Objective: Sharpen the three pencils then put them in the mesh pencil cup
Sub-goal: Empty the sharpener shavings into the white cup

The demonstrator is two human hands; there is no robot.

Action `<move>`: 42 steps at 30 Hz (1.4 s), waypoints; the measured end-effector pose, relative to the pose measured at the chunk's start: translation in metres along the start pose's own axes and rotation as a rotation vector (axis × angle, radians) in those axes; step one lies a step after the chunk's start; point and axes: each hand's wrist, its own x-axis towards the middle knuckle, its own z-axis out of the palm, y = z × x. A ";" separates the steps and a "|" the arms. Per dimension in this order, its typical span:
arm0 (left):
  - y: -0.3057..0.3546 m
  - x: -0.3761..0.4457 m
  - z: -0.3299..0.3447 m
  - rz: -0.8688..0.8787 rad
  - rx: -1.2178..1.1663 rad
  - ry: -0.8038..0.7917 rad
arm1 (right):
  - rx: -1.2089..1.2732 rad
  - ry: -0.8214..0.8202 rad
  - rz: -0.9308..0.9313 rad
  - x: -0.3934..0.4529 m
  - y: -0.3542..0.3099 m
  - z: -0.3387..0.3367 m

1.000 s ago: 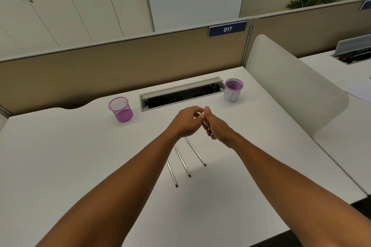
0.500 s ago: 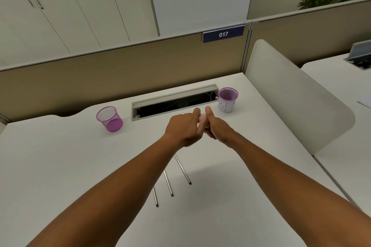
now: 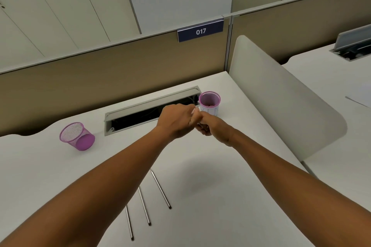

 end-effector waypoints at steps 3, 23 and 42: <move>0.000 0.021 0.010 0.043 0.005 -0.022 | -0.227 0.022 -0.023 0.009 0.013 -0.012; 0.017 0.131 0.056 -0.084 0.032 -0.130 | -0.451 0.232 -0.045 0.061 0.022 -0.076; 0.020 0.161 0.077 -0.274 -0.146 -0.296 | -0.533 0.317 0.063 0.087 0.040 -0.093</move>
